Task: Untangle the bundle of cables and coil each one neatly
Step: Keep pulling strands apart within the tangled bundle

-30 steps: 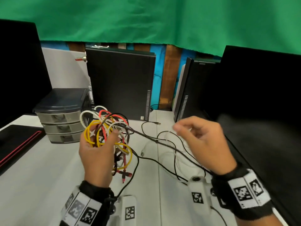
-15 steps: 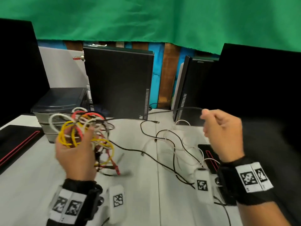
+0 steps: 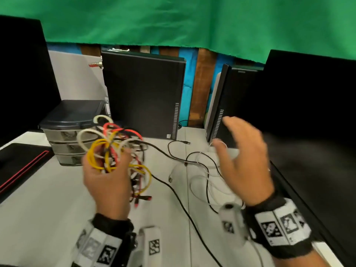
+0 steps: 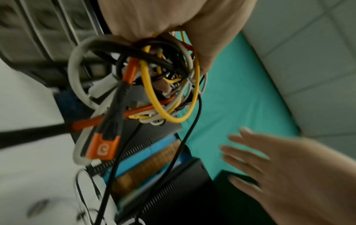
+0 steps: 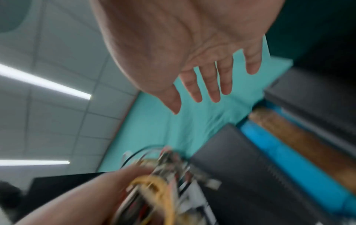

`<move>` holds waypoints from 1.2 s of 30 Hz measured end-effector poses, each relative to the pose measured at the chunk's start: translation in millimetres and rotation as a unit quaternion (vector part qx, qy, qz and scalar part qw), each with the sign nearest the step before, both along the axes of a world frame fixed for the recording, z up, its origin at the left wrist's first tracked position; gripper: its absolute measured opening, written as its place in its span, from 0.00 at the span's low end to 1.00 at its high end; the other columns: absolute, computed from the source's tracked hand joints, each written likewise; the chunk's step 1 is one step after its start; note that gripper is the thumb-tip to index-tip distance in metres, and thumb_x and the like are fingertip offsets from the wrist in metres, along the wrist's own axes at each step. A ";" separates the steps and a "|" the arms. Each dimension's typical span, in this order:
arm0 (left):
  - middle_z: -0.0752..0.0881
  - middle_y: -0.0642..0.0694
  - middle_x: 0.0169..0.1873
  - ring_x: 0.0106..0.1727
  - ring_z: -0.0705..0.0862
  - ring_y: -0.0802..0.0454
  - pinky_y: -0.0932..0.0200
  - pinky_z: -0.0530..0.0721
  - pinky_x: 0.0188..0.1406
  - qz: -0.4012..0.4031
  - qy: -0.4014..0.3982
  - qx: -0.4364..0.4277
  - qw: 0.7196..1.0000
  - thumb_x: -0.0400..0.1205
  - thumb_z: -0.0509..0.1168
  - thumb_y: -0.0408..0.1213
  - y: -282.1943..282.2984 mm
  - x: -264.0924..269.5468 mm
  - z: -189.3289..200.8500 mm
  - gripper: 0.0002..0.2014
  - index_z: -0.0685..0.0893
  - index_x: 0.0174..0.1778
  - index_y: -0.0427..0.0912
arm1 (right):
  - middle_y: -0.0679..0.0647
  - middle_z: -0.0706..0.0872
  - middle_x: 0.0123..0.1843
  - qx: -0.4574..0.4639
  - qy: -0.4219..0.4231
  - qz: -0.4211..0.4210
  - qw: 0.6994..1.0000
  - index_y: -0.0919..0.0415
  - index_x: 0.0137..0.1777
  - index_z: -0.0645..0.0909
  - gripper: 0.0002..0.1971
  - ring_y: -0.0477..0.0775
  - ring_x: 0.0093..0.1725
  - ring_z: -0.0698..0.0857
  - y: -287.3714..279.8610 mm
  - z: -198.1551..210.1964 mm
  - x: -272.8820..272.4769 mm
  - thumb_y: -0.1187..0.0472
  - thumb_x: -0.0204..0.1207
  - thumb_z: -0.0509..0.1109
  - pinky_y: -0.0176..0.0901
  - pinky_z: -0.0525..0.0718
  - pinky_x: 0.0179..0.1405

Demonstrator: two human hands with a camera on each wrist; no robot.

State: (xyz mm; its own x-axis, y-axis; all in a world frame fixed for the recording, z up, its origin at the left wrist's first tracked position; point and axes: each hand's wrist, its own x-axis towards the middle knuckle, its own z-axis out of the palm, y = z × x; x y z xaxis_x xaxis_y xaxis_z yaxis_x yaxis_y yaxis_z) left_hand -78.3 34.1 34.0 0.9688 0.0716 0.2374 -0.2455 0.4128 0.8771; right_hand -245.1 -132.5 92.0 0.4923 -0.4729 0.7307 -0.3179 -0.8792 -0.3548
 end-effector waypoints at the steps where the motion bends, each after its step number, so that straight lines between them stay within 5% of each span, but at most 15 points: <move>1: 0.91 0.49 0.53 0.54 0.90 0.50 0.47 0.88 0.60 -0.022 -0.011 0.016 1.000 0.73 0.81 0.33 -7.6 -14.3 1.4 0.21 0.84 0.59 0.51 | 0.45 0.76 0.75 0.041 0.017 0.063 0.997 0.52 0.78 0.73 0.25 0.48 0.77 0.72 15.1 -5.8 7.0 0.45 0.83 0.63 0.51 0.71 0.77; 3: 0.91 0.53 0.49 0.51 0.91 0.56 0.58 0.88 0.54 -0.068 -0.031 0.038 0.996 0.73 0.80 0.31 -19.7 -41.0 6.0 0.20 0.83 0.55 0.53 | 0.37 0.77 0.72 0.158 0.065 0.140 0.975 0.43 0.78 0.71 0.25 0.41 0.74 0.75 34.7 -20.4 18.5 0.39 0.83 0.62 0.47 0.75 0.75; 5: 0.91 0.52 0.49 0.51 0.91 0.56 0.60 0.88 0.52 -0.100 -0.048 0.050 0.993 0.73 0.79 0.29 -25.7 -59.1 7.1 0.20 0.83 0.58 0.48 | 0.38 0.86 0.64 0.246 0.093 0.158 0.952 0.38 0.75 0.72 0.25 0.44 0.65 0.83 38.7 -33.1 23.6 0.35 0.79 0.62 0.52 0.84 0.65; 9: 0.91 0.53 0.48 0.49 0.91 0.55 0.57 0.88 0.50 -0.113 -0.050 0.066 0.990 0.72 0.80 0.32 -26.5 -63.2 6.4 0.21 0.83 0.57 0.49 | 0.49 0.87 0.34 0.279 0.049 0.166 0.945 0.47 0.55 0.86 0.06 0.45 0.34 0.84 28.7 -26.1 20.3 0.51 0.81 0.72 0.53 0.87 0.39; 13: 0.92 0.49 0.49 0.51 0.92 0.48 0.45 0.89 0.56 -0.080 0.034 0.023 0.996 0.72 0.81 0.33 -21.9 -37.7 2.1 0.20 0.85 0.56 0.51 | 0.43 0.84 0.27 0.284 0.022 0.255 0.924 0.56 0.44 0.91 0.06 0.38 0.29 0.79 19.6 2.5 4.7 0.60 0.80 0.73 0.27 0.74 0.32; 17: 0.92 0.43 0.54 0.55 0.91 0.40 0.38 0.90 0.55 -0.022 0.122 -0.060 0.990 0.73 0.80 0.33 -3.6 2.2 -6.3 0.25 0.84 0.66 0.42 | 0.42 0.85 0.25 0.283 -0.028 0.265 0.921 0.57 0.37 0.90 0.06 0.37 0.25 0.79 5.9 19.3 -10.2 0.64 0.75 0.76 0.23 0.73 0.30; 19: 0.92 0.44 0.53 0.53 0.92 0.41 0.44 0.92 0.47 -0.011 0.155 -0.086 0.984 0.73 0.79 0.33 7.7 14.4 -9.1 0.24 0.84 0.66 0.42 | 0.50 0.91 0.32 0.287 -0.063 0.205 0.934 0.59 0.34 0.90 0.10 0.39 0.30 0.85 -7.0 16.3 -9.3 0.68 0.76 0.75 0.30 0.79 0.32; 21: 0.92 0.44 0.53 0.50 0.93 0.44 0.49 0.92 0.42 -0.037 0.170 -0.105 0.979 0.74 0.78 0.33 14.2 19.6 -11.0 0.23 0.85 0.66 0.45 | 0.57 0.93 0.42 0.323 -0.089 0.114 0.935 0.59 0.38 0.90 0.08 0.50 0.43 0.91 -26.3 5.8 -6.3 0.66 0.78 0.74 0.48 0.88 0.43; 23: 0.91 0.42 0.57 0.49 0.92 0.44 0.53 0.90 0.39 -0.077 0.175 -0.119 0.974 0.76 0.76 0.33 15.1 18.1 -9.6 0.23 0.84 0.68 0.43 | 0.56 0.91 0.50 0.365 -0.071 0.054 0.927 0.58 0.52 0.88 0.06 0.51 0.52 0.89 -44.7 -6.8 -5.7 0.68 0.79 0.72 0.44 0.88 0.47; 26: 0.86 0.36 0.54 0.42 0.89 0.46 0.58 0.87 0.32 -0.169 0.180 -0.165 0.955 0.79 0.69 0.32 13.3 5.8 2.5 0.22 0.80 0.71 0.35 | 0.55 0.77 0.71 0.334 0.060 0.007 0.941 0.52 0.77 0.71 0.31 0.55 0.71 0.78 -52.3 -19.6 -8.9 0.71 0.77 0.73 0.39 0.78 0.61; 29: 0.87 0.41 0.47 0.39 0.89 0.49 0.57 0.89 0.34 -0.264 0.179 -0.167 0.933 0.82 0.62 0.31 12.9 0.4 6.5 0.15 0.84 0.63 0.35 | 0.49 0.67 0.80 0.257 0.178 0.057 0.948 0.44 0.82 0.61 0.41 0.50 0.80 0.66 -40.8 -18.5 -7.1 0.69 0.74 0.76 0.46 0.70 0.76; 33: 0.89 0.45 0.44 0.39 0.90 0.49 0.57 0.88 0.37 -0.308 0.151 -0.171 0.924 0.81 0.58 0.31 15.4 -7.7 13.0 0.13 0.89 0.49 0.45 | 0.35 0.53 0.86 0.261 0.259 0.198 0.909 0.30 0.80 0.62 0.40 0.38 0.85 0.51 -20.8 -17.5 -1.3 0.60 0.76 0.78 0.44 0.57 0.82; 36: 0.90 0.45 0.45 0.41 0.89 0.46 0.50 0.80 0.47 -0.325 0.161 -0.187 0.913 0.77 0.59 0.33 16.3 -12.5 14.1 0.15 0.91 0.48 0.47 | 0.34 0.69 0.81 0.321 0.188 0.261 0.891 0.32 0.75 0.71 0.29 0.34 0.81 0.64 0.7 -23.4 10.1 0.44 0.75 0.76 0.44 0.64 0.81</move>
